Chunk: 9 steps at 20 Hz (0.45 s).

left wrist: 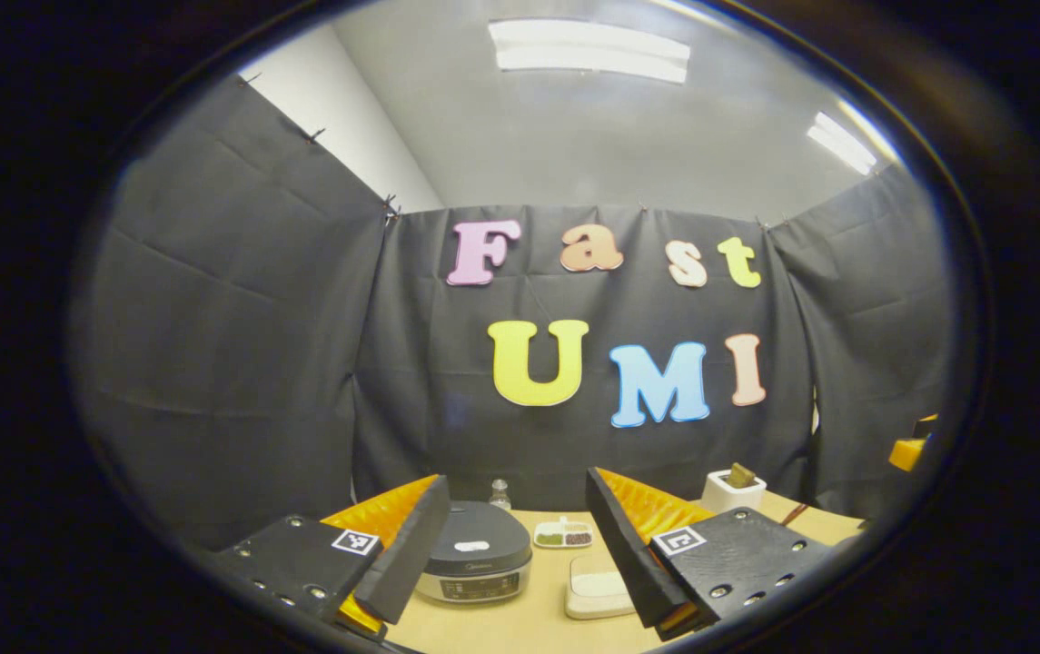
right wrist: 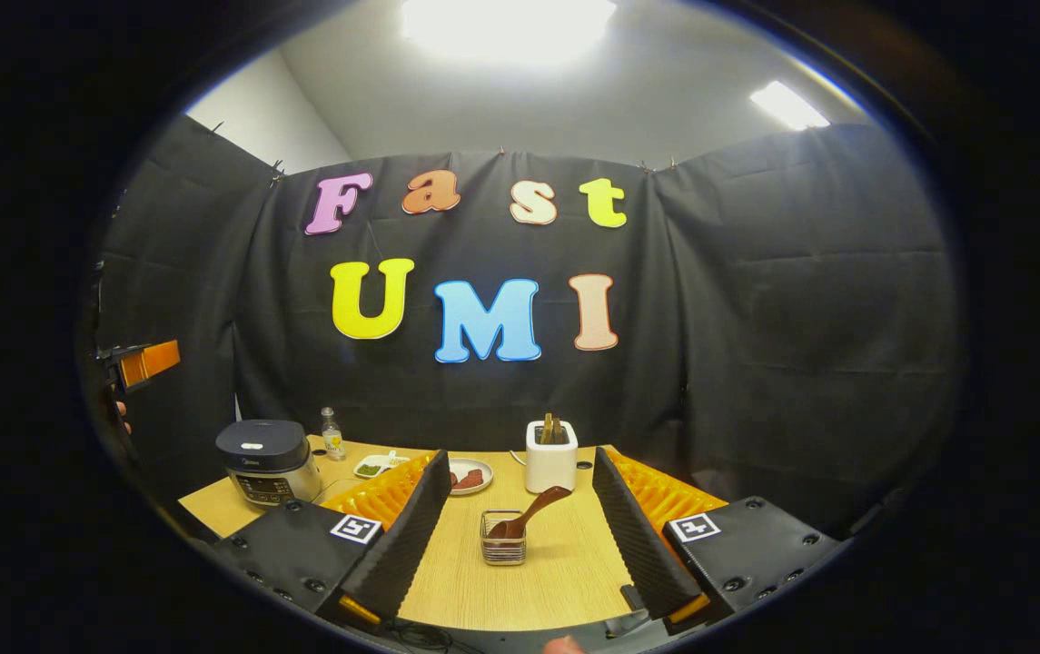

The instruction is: Close the left gripper, press the button to open the rice cooker; take a wooden spoon from the chopstick holder with the right hand, scoop a spoonful of rice and pour it into the rice cooker, then put the wooden spoon back into the chopstick holder.

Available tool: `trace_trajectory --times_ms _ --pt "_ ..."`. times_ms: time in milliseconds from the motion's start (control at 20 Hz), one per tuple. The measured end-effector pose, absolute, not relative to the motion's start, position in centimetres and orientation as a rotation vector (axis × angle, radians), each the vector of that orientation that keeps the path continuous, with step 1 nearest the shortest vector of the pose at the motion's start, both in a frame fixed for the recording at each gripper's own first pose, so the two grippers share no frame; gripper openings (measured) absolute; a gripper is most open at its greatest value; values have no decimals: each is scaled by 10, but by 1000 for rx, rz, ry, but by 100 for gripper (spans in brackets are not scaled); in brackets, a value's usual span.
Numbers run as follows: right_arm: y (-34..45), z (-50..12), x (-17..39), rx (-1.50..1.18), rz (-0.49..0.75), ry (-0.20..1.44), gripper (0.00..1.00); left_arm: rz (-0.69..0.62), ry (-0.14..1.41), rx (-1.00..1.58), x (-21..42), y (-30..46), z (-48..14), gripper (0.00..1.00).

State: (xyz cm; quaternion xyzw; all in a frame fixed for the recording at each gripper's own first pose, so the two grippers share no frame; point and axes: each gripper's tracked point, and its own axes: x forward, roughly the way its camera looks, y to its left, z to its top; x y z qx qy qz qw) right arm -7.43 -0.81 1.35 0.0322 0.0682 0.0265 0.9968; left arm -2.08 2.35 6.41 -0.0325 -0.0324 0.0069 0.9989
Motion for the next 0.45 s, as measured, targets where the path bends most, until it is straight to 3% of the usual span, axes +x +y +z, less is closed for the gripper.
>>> trace_trajectory --times_ms 450 --pt "-8 18 -77 70 49 123 99 17 -60 -47 -26 23 65 91"
